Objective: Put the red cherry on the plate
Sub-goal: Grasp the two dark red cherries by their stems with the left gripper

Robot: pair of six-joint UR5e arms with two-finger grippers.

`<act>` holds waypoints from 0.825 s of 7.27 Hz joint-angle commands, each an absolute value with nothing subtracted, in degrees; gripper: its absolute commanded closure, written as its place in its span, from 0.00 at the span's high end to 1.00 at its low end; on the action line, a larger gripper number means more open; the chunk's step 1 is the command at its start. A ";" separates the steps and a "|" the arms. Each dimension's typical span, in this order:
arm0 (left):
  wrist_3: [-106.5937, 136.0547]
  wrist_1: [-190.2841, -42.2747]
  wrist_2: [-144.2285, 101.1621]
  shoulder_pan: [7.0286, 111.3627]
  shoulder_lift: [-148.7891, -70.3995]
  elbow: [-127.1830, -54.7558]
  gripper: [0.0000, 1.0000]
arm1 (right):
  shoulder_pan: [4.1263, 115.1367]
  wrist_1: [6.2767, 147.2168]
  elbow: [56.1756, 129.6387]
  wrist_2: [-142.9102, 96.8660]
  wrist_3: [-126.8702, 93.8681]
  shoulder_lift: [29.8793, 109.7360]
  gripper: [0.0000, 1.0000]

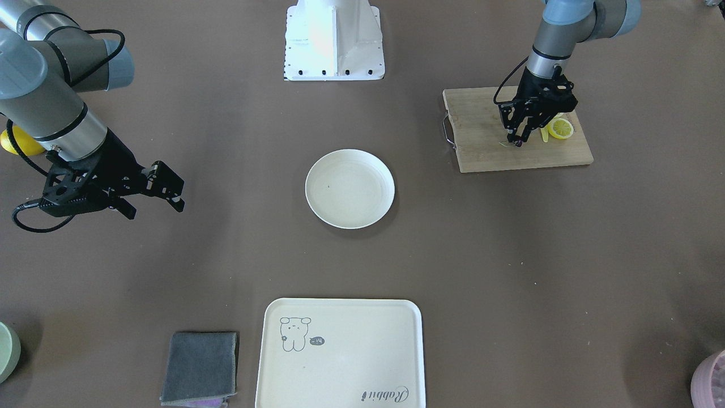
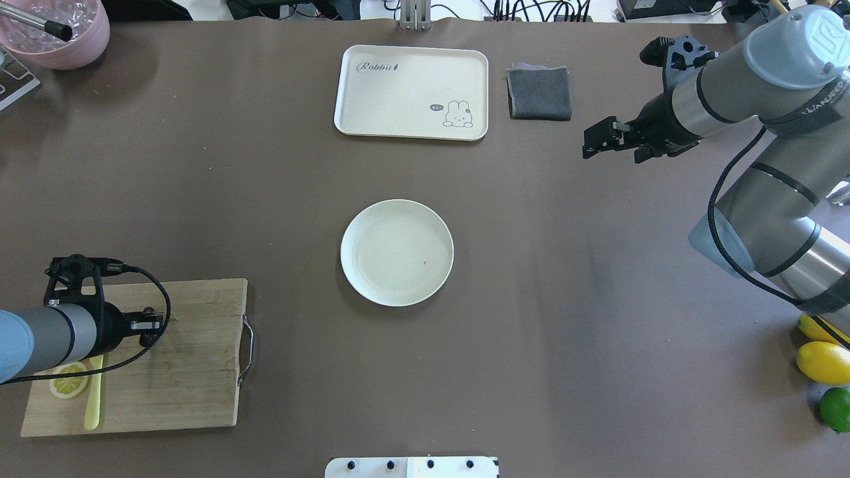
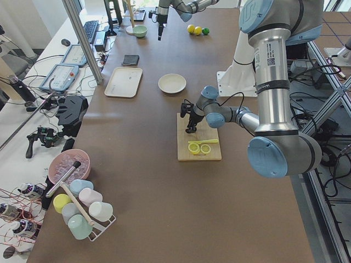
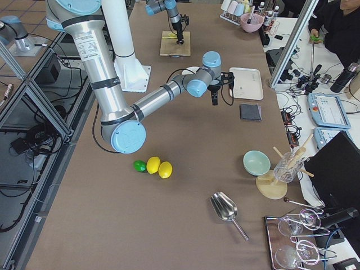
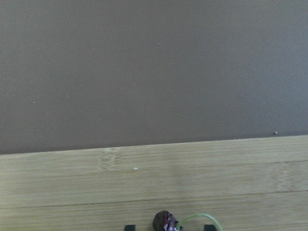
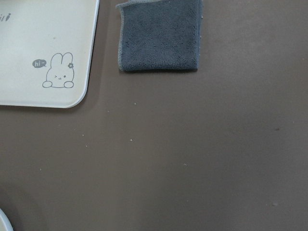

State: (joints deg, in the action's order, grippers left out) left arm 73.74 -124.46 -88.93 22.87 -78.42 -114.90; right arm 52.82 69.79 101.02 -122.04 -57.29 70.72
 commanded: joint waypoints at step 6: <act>73.13 -124.54 -92.61 30.11 -77.78 -119.17 0.00 | 52.82 69.79 101.16 -122.17 -57.39 70.66 0.99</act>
State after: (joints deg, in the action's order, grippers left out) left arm 73.32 -124.66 -90.20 26.63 -77.89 -117.43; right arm 52.82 69.78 101.16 -122.10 -57.39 70.67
